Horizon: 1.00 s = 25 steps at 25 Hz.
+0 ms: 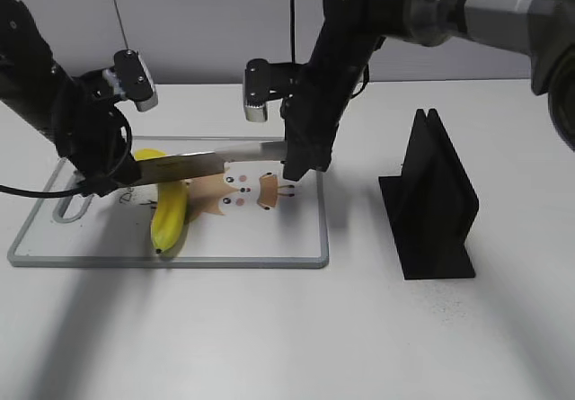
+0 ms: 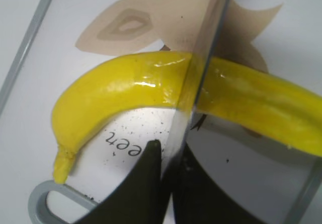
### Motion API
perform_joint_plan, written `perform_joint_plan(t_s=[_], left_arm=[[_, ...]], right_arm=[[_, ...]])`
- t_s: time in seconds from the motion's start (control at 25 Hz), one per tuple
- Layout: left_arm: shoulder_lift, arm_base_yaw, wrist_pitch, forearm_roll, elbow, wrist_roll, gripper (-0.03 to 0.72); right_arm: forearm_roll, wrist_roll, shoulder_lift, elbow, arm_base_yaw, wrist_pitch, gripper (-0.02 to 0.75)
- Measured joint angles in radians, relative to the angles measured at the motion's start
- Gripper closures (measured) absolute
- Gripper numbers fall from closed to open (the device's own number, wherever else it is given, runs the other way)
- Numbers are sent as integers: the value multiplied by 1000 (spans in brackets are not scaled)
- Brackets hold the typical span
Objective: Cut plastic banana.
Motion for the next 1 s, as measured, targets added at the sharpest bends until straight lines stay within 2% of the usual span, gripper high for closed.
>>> perform_joint_plan(t_s=[0.24,1.0], left_arm=[[14,0,-8,-4,-8,8,651],[19,1,-10,-24,-8,24,650]], right_arm=[[-38,21,27,-9,13,-11,536],[-46,34,27,-20,16,-14,535]])
